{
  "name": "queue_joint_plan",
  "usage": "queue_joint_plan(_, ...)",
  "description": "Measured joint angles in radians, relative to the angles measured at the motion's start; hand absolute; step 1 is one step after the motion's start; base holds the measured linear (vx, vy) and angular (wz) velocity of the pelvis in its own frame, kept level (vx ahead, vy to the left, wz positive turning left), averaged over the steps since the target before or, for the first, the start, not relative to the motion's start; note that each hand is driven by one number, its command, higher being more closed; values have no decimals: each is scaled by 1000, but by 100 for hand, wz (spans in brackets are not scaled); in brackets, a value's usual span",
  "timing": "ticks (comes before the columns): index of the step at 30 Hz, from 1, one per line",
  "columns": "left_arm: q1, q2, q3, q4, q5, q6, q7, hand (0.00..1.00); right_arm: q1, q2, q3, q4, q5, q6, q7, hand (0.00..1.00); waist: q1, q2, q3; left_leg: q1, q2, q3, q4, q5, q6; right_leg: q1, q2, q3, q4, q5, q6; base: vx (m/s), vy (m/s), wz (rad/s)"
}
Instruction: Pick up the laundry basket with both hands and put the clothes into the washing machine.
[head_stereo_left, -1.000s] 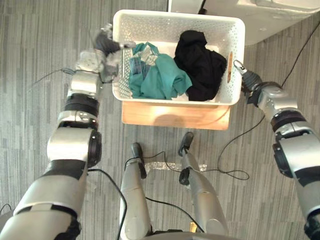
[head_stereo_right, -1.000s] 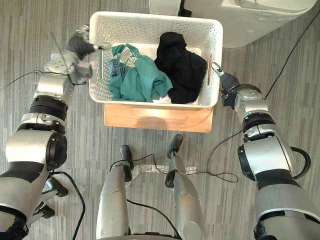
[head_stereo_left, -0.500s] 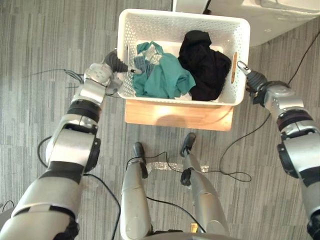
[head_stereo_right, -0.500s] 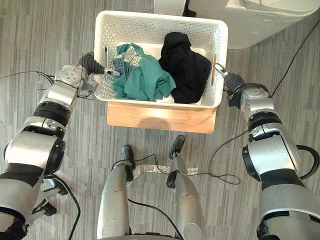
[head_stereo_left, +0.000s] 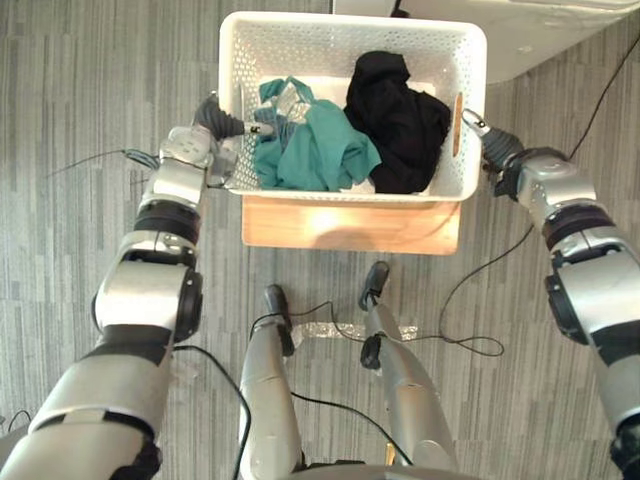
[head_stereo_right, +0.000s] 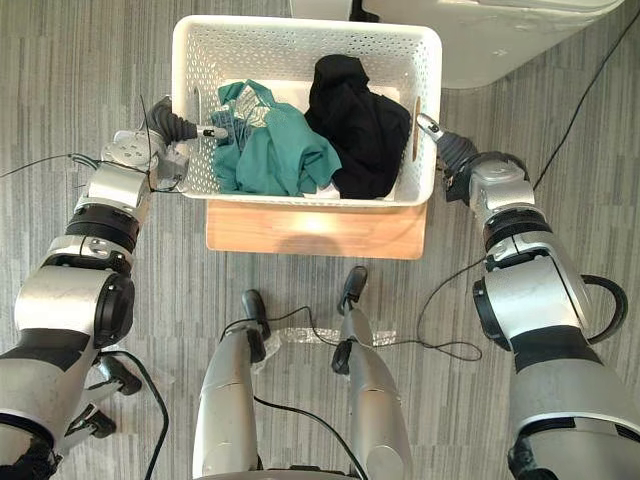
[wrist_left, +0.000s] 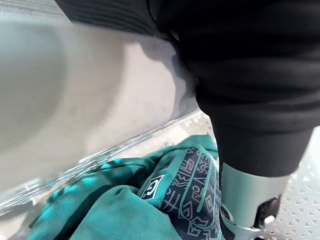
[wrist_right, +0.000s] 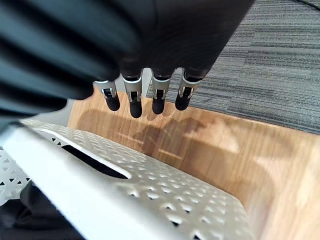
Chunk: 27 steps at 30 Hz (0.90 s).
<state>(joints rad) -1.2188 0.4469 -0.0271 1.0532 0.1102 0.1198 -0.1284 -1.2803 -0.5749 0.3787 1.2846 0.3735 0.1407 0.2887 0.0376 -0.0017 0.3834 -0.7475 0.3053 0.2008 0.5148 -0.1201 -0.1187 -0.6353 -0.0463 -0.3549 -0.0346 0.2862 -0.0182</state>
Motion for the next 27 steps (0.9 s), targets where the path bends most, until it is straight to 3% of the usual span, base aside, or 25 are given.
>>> queue_joint_plan(8, -11, -20, 39, -1, 19, 17, 4, 0, -18, 0, -22, 13, -101, 1, 0, 0, 0, 0, 0, -7, 0, -7, 5, 0, 0, -1, 0, -4, 0, 0, 0, -3, 3, 0)
queue_joint_plan(21, -17, -35, 62, -1, 19, 25, 22, 0, -16, 0, -60, 15, -108, 6, 2, 0, 1, 0, 0, -8, -1, -8, 4, 0, 0, -1, 0, -5, 0, 0, 0, 0, 0, 0)
queue_joint_plan(22, -18, -35, 63, -1, 19, 25, 23, 100, -16, 0, -61, 15, -108, 6, 2, 100, 2, 0, 0, -8, -1, -8, 4, 0, 0, -1, 0, -5, 0, 0, 0, 0, 0, 0)
queue_joint_plan(27, -19, -37, 63, -1, 19, 25, 30, 100, -17, 1, -65, 4, -108, 6, 15, 100, 1, 0, 0, -8, -2, -8, 4, 0, 0, -1, -1, -4, 0, 0, 0, 0, 0, 0)
